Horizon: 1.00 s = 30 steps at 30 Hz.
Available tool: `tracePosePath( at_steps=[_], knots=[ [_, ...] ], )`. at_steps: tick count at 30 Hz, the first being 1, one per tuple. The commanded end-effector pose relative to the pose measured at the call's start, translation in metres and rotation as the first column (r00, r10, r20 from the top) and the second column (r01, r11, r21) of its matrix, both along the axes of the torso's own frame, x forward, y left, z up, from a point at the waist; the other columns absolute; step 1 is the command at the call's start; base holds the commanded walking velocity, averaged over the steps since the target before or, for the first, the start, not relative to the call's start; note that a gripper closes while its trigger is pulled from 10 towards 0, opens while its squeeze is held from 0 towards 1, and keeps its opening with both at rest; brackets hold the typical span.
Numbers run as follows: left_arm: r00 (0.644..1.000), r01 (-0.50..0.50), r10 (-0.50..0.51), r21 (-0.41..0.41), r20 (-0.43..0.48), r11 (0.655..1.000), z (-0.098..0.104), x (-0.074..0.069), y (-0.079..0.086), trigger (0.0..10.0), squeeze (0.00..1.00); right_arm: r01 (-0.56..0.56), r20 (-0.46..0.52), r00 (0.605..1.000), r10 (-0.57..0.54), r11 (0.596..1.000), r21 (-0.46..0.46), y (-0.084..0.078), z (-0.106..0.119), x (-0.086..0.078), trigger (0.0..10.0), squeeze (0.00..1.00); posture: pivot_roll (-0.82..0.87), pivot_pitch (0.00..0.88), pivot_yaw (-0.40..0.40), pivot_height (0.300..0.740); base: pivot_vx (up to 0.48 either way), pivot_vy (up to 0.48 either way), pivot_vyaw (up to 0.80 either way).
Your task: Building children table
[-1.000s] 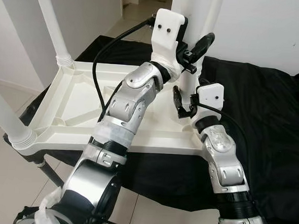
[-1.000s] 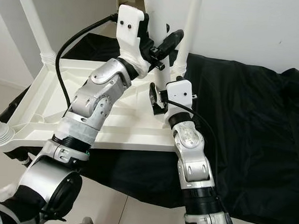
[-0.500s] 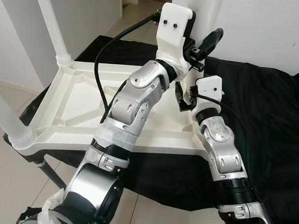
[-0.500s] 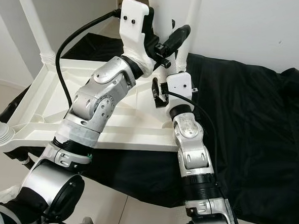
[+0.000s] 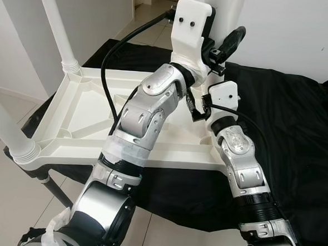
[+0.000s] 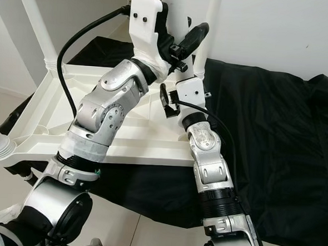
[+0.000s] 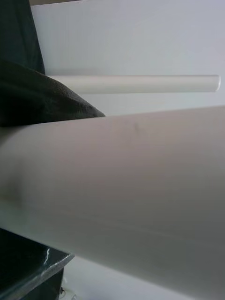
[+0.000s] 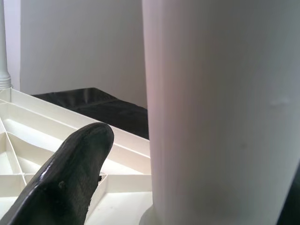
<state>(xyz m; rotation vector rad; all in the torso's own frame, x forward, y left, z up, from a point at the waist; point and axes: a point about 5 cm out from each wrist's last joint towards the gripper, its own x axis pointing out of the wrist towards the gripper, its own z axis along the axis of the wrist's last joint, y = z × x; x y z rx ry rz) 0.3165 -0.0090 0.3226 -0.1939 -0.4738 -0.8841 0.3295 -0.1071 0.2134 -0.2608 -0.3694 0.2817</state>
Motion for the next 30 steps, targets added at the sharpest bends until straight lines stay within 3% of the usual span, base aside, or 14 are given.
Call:
tracePosePath(
  at_steps=[1, 4, 6, 7, 11, 12, 13, 15, 16, 29, 30],
  knots=[
    [0.998, 0.066, -0.065, 0.01, -0.025, 0.998, -0.0057, -0.0077, -0.0155, 10.0, 0.0, -0.036, 0.042, 0.998, 0.037, 0.999, -0.008, 0.0067, 0.0065, -0.0018, 9.5, 0.0, -0.08, 0.0, -0.007, 0.74, 0.0, 0.0, 0.0],
    [0.998, 0.064, -0.063, 0.02, -0.024, 0.998, -0.0067, -0.0081, -0.016, 10.0, 0.0, -0.039, 0.056, 0.998, 0.039, 0.999, -0.003, 0.0053, 0.0087, -0.0026, 9.6, 0.0, -0.08, 0.0, -0.005, 0.74, 0.0, 0.0, 0.0],
    [0.998, 0.062, -0.062, 0.027, -0.022, 0.998, -0.0072, -0.0086, -0.0163, 10.0, 0.0, -0.039, 0.064, 0.997, 0.039, 0.999, 0.0, 0.0044, 0.0097, -0.0032, 8.7, 0.0, -0.08, 0.0, -0.005, 0.74, 0.0, 0.0, 0.0],
    [0.998, 0.062, -0.061, 0.029, -0.021, 0.998, -0.0073, -0.009, -0.0164, 10.0, 0.0, -0.038, 0.067, 0.997, 0.038, 0.999, -0.001, 0.0043, 0.01, -0.0036, 7.0, 0.0, -0.08, 0.0, -0.005, 0.74, 0.0, 0.0, 0.0],
    [0.998, 0.062, -0.061, 0.031, -0.02, 0.998, -0.0074, -0.0092, -0.0164, 10.0, 0.0, -0.038, 0.069, 0.997, 0.038, 0.999, -0.002, 0.0042, 0.0102, -0.0039, 7.0, 0.0, -0.08, 0.0, -0.005, 0.74, 0.0, 0.0, 0.0],
    [0.998, 0.061, -0.06, 0.036, -0.017, 0.997, -0.0076, -0.0096, -0.0166, 10.0, 0.0, -0.039, 0.071, 0.997, 0.04, 0.999, -0.007, 0.0042, 0.0103, -0.0042, 4.9, 0.0, -0.07, 0.0, -0.004, 0.74, 0.0, 0.0, 0.0],
    [0.998, 0.06, -0.06, 0.04, -0.015, 0.997, -0.0079, -0.0098, -0.0168, 10.0, 0.0, -0.039, 0.072, 0.997, 0.04, 0.999, -0.013, 0.0041, 0.0103, -0.0043, 4.1, 0.0, -0.07, 0.0, -0.004, 0.74, 0.0, 0.0, 0.0],
    [0.998, 0.059, -0.059, 0.044, -0.013, 0.997, -0.008, -0.0103, -0.0168, 10.0, 0.0, -0.04, 0.074, 0.996, 0.042, 0.999, -0.017, 0.0041, 0.0101, -0.0046, 4.1, 0.0, -0.07, 0.0, -0.003, 0.74, 0.0, 0.0, 0.0],
    [0.998, 0.058, -0.057, 0.047, -0.011, 0.997, -0.008, -0.0107, -0.0169, 10.0, 0.0, -0.041, 0.076, 0.996, 0.043, 0.999, -0.025, 0.0041, 0.01, -0.0049, 0.2, 0.0, -0.07, 0.0, -0.004, 0.74, 0.0, 0.0, 0.0],
    [0.997, 0.071, -0.071, 0.067, -0.007, 0.995, -0.0088, -0.0117, -0.0178, 10.0, 0.0, -0.019, 0.045, 0.999, 0.02, 1.0, -0.006, -0.0005, 0.0041, -0.0051, 0.0, 0.0, -0.07, 0.0, -0.001, 0.74, 0.0, 0.0, 0.0],
    [0.997, 0.079, -0.079, 0.068, -0.01, 0.994, -0.0092, -0.0123, -0.018, 10.0, 0.62, -0.005, 0.034, 0.999, 0.004, 1.0, 0.013, -0.0021, 0.0034, -0.0044, 0.0, 0.0, -0.07, 0.0, -0.001, 0.74, 0.0, 0.0, 0.0]
  ],
)
